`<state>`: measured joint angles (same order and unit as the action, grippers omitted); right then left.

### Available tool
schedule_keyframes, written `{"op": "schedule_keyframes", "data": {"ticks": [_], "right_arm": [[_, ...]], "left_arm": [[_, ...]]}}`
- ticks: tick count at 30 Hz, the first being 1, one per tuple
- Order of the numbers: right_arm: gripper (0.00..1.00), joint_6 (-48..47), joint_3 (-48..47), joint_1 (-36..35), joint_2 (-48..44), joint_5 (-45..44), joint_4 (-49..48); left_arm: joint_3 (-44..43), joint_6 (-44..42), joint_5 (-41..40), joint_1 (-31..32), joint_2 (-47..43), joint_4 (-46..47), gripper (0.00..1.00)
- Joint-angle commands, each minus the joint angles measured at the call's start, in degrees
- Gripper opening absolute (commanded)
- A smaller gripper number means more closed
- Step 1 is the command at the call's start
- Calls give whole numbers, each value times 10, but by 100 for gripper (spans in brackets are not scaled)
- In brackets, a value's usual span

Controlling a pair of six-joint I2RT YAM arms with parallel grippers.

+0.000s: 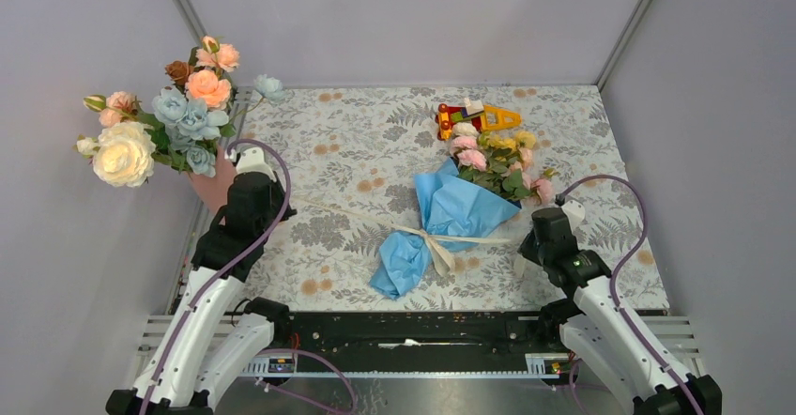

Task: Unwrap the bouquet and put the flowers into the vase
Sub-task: Untie the ribbon from the wrapping paper.

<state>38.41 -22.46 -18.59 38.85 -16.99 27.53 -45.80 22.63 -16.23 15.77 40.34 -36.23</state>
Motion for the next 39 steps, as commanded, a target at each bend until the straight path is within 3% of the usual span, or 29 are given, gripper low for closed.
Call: {"op": "schedule_keyframes", "data": {"ticks": [1,39], "right_arm": [[0,-19,-28,15,-12,-9,16],[0,-65,-61,93,0,-23,33]], "left_arm": [[-37,-41,-36,-9,3,14,0],[-111,-115,-174,-21,-29,-4,0]]}}
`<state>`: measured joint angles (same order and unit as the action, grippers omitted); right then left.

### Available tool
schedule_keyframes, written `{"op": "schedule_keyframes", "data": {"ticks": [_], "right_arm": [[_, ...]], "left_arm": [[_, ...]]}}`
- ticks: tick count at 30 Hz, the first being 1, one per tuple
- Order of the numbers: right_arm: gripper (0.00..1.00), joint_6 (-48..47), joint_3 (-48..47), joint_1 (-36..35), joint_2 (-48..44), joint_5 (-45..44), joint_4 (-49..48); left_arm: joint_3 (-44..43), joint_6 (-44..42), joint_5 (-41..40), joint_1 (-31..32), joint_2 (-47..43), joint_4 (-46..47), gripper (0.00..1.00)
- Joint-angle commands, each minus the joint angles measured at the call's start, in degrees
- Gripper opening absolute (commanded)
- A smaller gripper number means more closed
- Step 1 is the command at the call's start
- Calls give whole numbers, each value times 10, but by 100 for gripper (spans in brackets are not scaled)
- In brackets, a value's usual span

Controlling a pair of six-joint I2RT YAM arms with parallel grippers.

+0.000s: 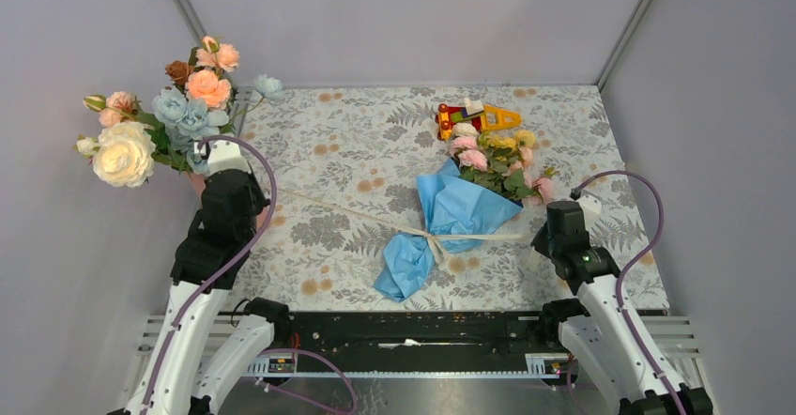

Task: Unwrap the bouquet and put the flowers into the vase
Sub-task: Untie the ribbon from the wrapping paper.

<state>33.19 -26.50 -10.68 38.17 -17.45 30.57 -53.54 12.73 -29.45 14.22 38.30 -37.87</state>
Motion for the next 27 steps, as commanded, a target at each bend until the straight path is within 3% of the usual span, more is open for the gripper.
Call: {"op": "schedule_keyframes", "data": {"ticks": [1,16,21,22,23,26,27], "right_arm": [[0,-12,-21,17,9,-18,2],[0,-19,-26,65,33,8,-8],[0,-19,-21,66,19,28,-16],[0,-21,-19,67,16,31,-18],[0,-21,-19,66,13,35,-18],[0,-25,-20,66,9,46,-18],[0,-25,-21,66,8,49,-18]], "left_arm": [[-35,-17,-46,-5,-8,12,0],[-47,-11,-96,-8,-8,-22,0],[-44,-2,-52,-8,-9,-50,0],[-40,-6,-23,-8,-14,-55,3],[-34,-9,9,-8,-20,-59,13],[-13,-24,103,-8,-53,-60,66],[-6,-29,135,-8,-66,-61,76]]}}
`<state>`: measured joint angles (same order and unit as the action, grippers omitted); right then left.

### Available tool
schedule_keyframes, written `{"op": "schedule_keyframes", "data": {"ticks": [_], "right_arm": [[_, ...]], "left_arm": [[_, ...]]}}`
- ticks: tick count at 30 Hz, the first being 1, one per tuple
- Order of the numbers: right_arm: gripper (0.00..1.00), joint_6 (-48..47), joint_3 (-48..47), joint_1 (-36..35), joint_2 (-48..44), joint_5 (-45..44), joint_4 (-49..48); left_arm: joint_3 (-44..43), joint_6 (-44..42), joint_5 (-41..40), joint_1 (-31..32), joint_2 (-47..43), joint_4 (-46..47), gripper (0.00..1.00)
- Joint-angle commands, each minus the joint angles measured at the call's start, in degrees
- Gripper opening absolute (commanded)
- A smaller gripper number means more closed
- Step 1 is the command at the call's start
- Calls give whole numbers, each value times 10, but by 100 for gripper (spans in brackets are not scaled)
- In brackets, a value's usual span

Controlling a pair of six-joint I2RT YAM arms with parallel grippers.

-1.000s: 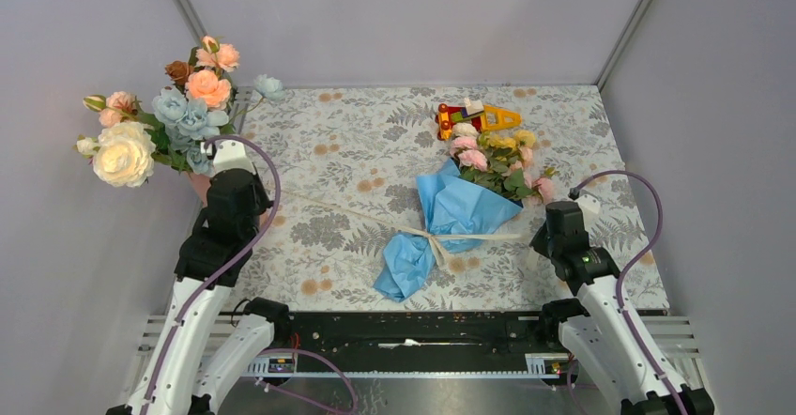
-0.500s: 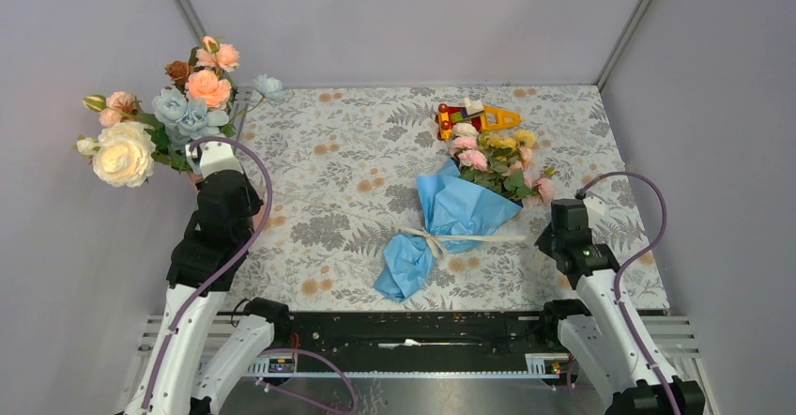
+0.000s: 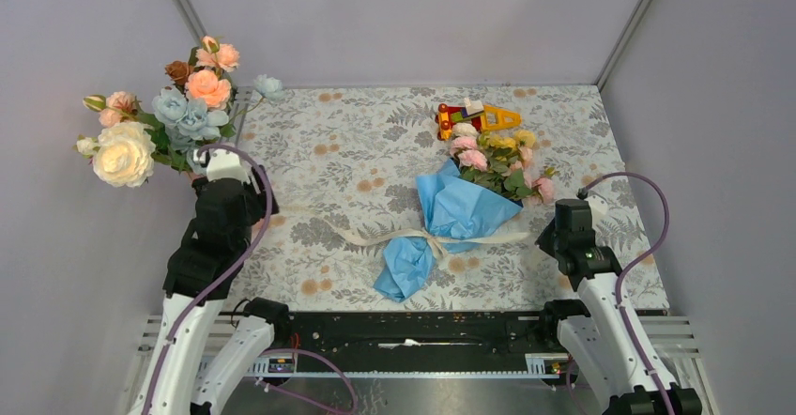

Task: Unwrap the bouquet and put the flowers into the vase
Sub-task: Untie the ribbon from the wrapping paper.

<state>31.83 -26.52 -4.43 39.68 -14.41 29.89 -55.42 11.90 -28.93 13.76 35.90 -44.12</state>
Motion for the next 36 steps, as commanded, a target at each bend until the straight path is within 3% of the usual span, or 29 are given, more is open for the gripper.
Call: {"op": "schedule_keyframes", "data": {"ticks": [1,6,11,14,18,21,27,36], "right_arm": [[0,-12,-22,4,-9,23,-12],[0,-12,-19,4,-10,53,-28],[0,-8,-12,4,-7,68,-35],[0,-5,-8,4,-10,72,-36],[0,-5,-5,4,-19,73,-35],[0,-5,-1,4,-24,75,-35],[0,-7,5,4,-32,74,-35],[0,-7,3,4,-37,71,-34]], "left_arm": [[16,-22,158,-3,-53,2,81],[30,-31,346,-2,-75,10,84],[49,-18,450,14,-39,61,84],[45,-4,412,59,0,95,83],[32,8,274,219,77,140,84],[23,-7,211,283,171,178,85],[10,-53,308,319,314,247,87],[-7,-84,373,342,424,287,85]]}}
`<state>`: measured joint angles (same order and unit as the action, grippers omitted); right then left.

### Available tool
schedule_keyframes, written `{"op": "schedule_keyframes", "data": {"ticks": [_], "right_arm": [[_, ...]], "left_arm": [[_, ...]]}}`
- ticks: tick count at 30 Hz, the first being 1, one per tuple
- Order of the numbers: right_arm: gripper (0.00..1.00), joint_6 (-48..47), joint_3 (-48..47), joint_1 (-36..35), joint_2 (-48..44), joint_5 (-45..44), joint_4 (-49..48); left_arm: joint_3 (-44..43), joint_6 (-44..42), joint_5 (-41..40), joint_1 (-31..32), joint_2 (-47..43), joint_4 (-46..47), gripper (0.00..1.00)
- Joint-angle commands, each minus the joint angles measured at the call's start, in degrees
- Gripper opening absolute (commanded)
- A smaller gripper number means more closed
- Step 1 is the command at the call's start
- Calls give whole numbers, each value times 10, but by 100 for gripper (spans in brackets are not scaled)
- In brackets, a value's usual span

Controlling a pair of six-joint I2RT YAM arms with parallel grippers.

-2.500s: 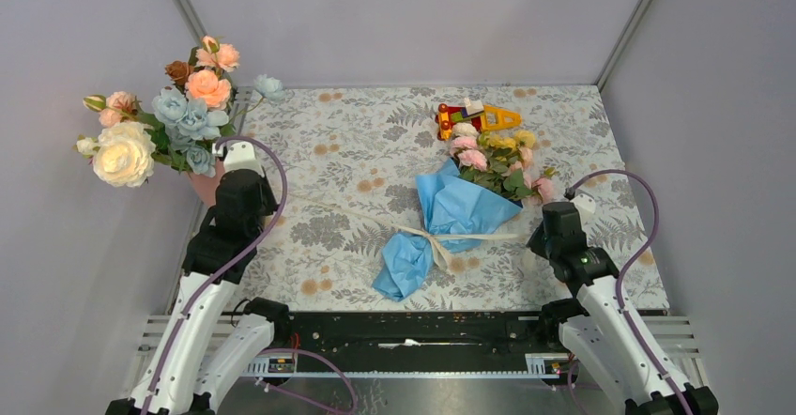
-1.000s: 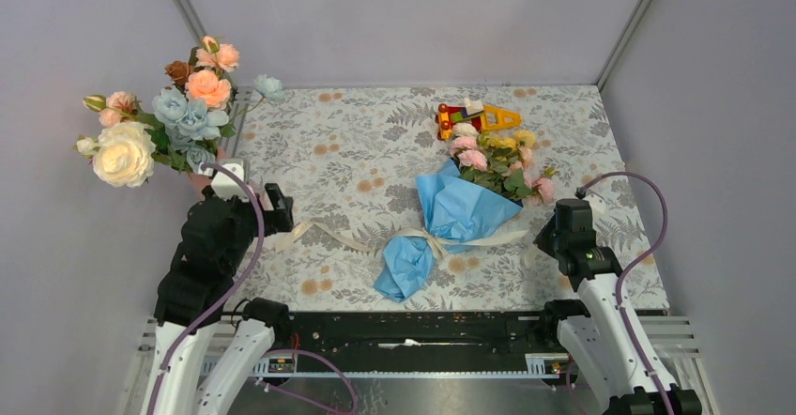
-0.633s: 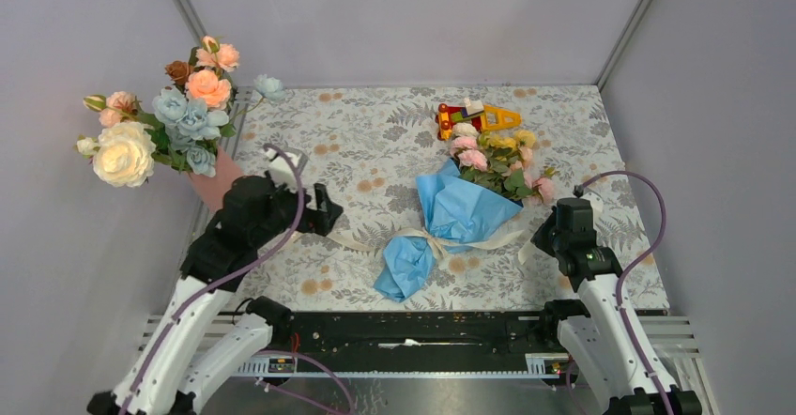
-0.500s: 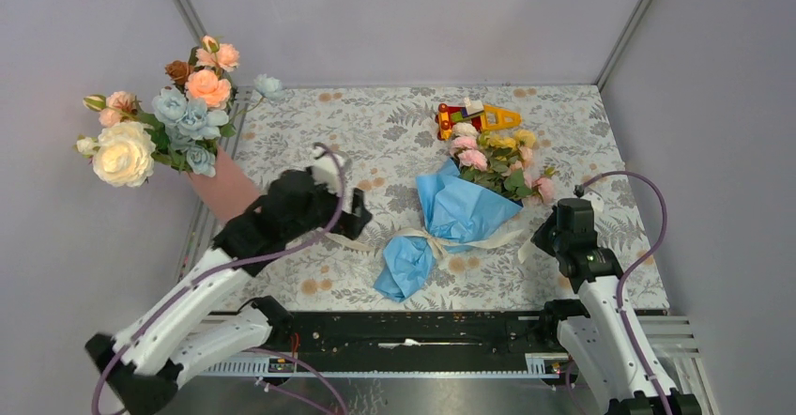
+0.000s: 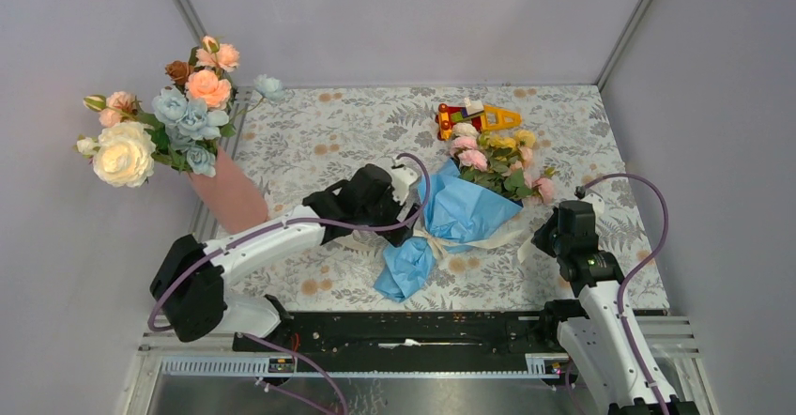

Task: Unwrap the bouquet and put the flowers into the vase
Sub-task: Untie the ribbon from the wrapping paper.

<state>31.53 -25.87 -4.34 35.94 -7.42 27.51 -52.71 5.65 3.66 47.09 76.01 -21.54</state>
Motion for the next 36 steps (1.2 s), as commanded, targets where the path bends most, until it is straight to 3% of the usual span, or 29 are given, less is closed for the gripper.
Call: {"op": "schedule_keyframes", "data": {"ticks": [1,5,16,26,29,36], "right_arm": [[0,-5,-4,3,0,1,-11],[0,-4,-3,3,-6,0,-10],[0,-2,-3,3,-4,4,-10],[0,-5,-6,3,-2,4,-11],[0,-7,-6,3,-1,2,-11],[0,-10,-9,3,1,-2,-10]], "left_arm": [[-38,-24,50,13,32,62,84],[-40,-28,45,23,63,57,81],[-29,-29,39,27,84,66,51],[-28,-30,47,28,102,74,49],[-28,-30,45,29,106,75,28],[-21,-29,37,31,99,79,1]]}}
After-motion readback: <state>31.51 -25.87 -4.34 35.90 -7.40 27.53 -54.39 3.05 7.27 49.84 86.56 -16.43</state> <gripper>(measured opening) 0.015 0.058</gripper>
